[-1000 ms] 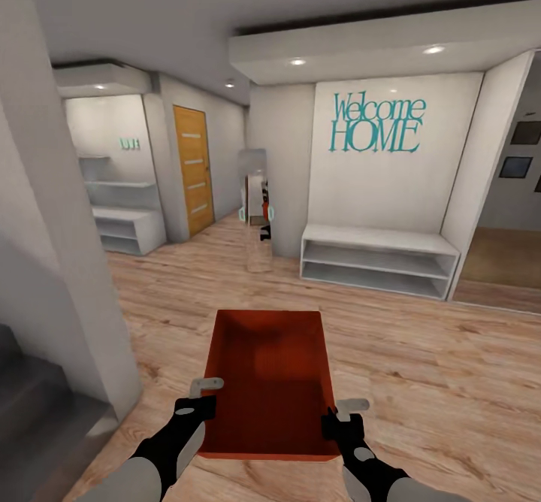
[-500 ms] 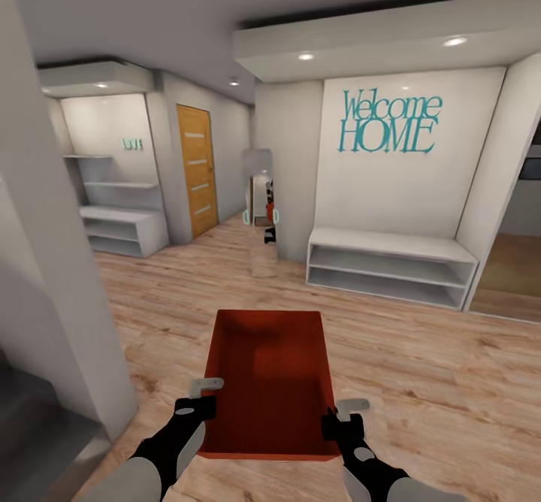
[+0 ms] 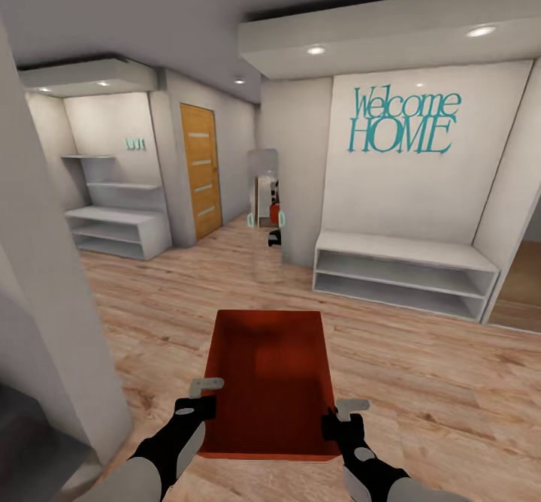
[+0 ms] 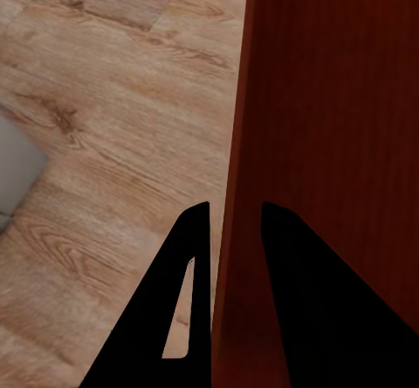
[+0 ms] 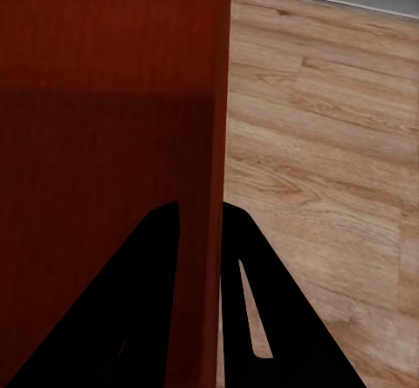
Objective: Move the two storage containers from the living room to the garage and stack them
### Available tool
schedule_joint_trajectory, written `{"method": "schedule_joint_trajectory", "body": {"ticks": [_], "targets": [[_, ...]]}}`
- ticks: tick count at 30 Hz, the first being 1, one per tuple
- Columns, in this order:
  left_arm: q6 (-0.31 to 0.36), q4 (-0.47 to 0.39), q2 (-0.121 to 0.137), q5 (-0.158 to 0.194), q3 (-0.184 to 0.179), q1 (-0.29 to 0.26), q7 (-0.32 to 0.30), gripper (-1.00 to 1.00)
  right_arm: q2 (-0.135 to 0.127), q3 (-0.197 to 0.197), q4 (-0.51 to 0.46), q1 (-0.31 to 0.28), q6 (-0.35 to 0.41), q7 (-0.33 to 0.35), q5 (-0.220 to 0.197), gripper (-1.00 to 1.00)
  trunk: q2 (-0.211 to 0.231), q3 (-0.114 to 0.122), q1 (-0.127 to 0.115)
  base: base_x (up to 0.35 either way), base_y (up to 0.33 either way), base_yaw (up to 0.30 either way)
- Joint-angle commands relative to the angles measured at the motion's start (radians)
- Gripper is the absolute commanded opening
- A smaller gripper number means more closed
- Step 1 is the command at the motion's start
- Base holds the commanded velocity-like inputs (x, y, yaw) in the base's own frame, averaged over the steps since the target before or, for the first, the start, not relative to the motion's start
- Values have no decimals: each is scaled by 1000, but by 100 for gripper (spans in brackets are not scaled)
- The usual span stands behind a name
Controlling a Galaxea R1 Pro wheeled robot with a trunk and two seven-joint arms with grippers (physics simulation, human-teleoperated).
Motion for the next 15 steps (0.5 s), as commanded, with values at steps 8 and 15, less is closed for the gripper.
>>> {"method": "schedule_joint_trajectory", "body": {"ticks": [8, 15], "targets": [[8, -2, 1, -4, -7, 0, 18, -100, 1, -19, 1, -1, -9, -15, -20, -100, -1, -1, 1, 321, 0, 0], [7, -2, 1, -4, -7, 0, 18, -100, 1, -19, 1, -1, -9, -15, -21, -100, -1, -1, 1, 321, 0, 0]]}}
